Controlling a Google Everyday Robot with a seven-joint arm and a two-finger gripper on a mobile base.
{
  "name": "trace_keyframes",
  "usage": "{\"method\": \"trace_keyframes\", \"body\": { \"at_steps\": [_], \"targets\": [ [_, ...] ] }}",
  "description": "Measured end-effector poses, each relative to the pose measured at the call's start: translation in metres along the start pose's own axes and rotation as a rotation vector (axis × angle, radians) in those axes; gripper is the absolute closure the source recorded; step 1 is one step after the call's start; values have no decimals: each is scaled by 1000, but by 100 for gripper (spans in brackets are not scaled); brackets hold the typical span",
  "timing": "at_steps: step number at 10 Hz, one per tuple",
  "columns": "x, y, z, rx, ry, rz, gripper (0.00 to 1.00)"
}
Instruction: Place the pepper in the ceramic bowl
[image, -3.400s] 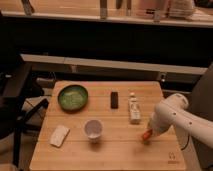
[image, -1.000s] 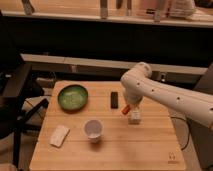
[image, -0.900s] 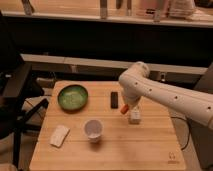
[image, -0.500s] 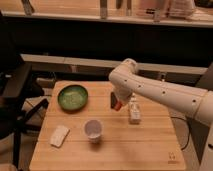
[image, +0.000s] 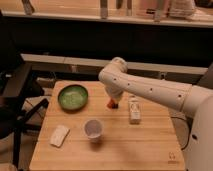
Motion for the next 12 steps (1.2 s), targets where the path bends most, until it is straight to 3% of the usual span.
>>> {"method": "trace_keyframes", "body": {
  "at_steps": [5, 9, 10, 12],
  "targets": [
    [-2, -15, 6, -17, 9, -31, 94],
    [-5, -32, 10, -28, 15, -53, 62],
    [-7, -36, 11, -25, 18, -64, 61],
    [-6, -38, 13, -17, 30, -82, 75]
  ]
}}
